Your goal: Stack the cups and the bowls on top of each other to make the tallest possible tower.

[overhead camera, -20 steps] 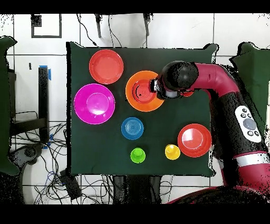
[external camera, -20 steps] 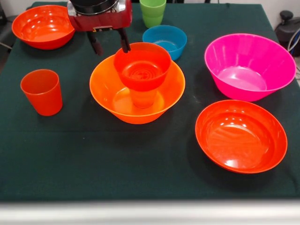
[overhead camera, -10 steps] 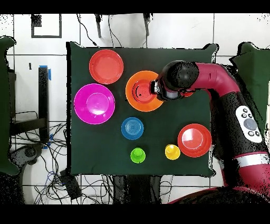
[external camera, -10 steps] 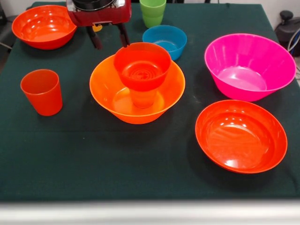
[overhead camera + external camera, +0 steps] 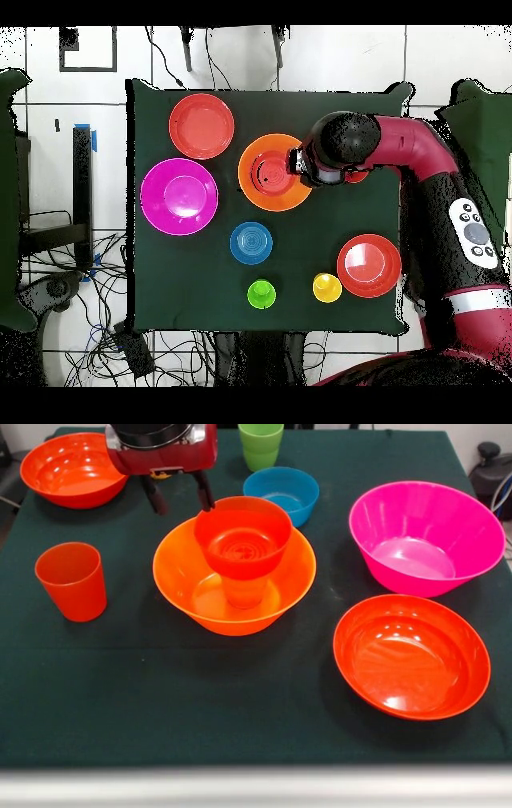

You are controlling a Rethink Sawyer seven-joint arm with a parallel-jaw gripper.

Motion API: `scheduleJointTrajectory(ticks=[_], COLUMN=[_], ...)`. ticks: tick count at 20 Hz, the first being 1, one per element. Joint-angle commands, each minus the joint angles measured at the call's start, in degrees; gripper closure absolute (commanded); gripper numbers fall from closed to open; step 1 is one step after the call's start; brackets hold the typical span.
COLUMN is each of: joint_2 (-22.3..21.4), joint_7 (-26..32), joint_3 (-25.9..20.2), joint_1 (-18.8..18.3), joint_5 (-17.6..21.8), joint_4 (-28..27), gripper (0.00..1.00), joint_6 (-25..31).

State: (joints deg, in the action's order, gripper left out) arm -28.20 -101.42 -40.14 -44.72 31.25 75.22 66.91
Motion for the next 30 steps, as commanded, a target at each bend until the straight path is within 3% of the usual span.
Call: scheduleJointTrajectory(ticks=[1,11,24,30], joint_2=[4.0,5.7,11.4,11.8], joint_7=[22.1,27.2,33.7,34.3], joint_3=[-0.6,-0.3,0.8,1.7], joint_1=[0.7,-0.1,0.8,0.6], joint_5=[4.9,5.1,6.0,5.8], joint_4=[-3.6,-7.8,-17.2,-17.2], gripper=[0.0,0.0,0.0,0.0], joint_6=[3.3,5.9,6.8,6.2])
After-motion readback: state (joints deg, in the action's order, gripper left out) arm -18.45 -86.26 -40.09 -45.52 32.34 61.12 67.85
